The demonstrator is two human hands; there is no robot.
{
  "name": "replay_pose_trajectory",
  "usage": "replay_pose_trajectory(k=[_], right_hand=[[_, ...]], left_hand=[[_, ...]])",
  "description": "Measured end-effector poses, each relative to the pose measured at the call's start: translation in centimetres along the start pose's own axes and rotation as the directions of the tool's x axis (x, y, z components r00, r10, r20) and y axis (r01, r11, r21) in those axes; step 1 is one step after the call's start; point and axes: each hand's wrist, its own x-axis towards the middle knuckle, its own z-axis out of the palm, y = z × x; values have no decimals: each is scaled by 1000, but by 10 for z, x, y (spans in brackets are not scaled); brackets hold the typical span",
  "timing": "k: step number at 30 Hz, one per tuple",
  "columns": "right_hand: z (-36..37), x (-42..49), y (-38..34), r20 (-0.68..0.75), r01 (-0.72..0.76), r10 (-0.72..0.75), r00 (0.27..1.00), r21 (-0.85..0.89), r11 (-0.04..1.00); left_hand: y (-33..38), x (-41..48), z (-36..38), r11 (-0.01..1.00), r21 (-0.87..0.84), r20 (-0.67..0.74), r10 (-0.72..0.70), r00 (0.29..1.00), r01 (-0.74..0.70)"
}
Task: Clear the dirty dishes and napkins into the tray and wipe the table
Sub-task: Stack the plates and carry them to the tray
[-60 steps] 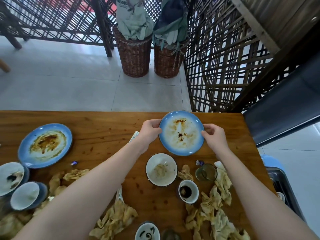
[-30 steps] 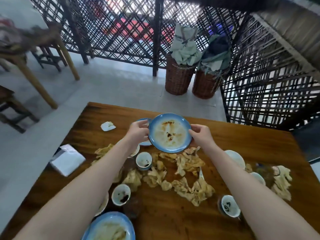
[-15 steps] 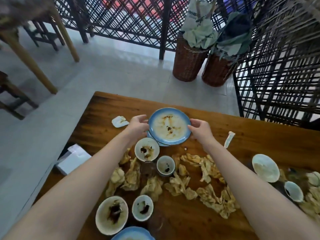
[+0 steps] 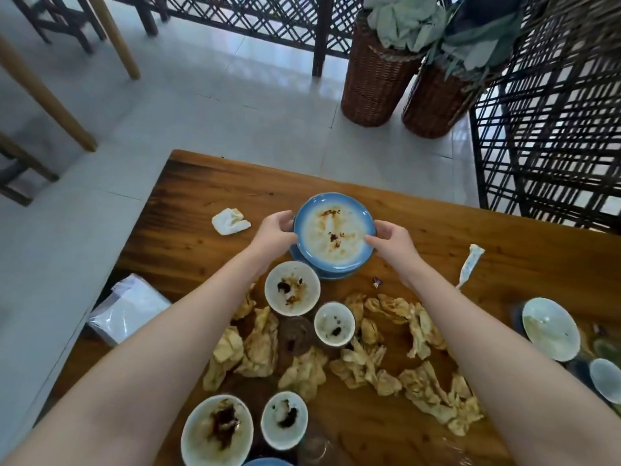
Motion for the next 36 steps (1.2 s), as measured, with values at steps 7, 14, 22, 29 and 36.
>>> replay_pose_trajectory(k=[7, 14, 22, 29, 36], right_hand=[[2, 1, 0, 17, -21, 23, 1000, -78, 997], [5, 1, 0, -23, -55, 53, 998, -83, 995], [17, -2, 4, 1, -204, 205, 979, 128, 971], [4, -23, -11, -45, -110, 122, 991, 218, 970], [-31, -64, -23, -80, -20, 41, 996, 247, 969]], left_hand=[[-6, 6, -5, 999, 19, -54, -42, 998, 43], [-9, 8, -5, 995, -38, -120, -91, 989, 87], [-6, 4, 3, 957, -139, 72, -248, 966, 256], [12, -16, 1, 968, -229, 38, -100, 994, 106], [44, -50, 6, 976, -218, 50, 10, 999, 1]])
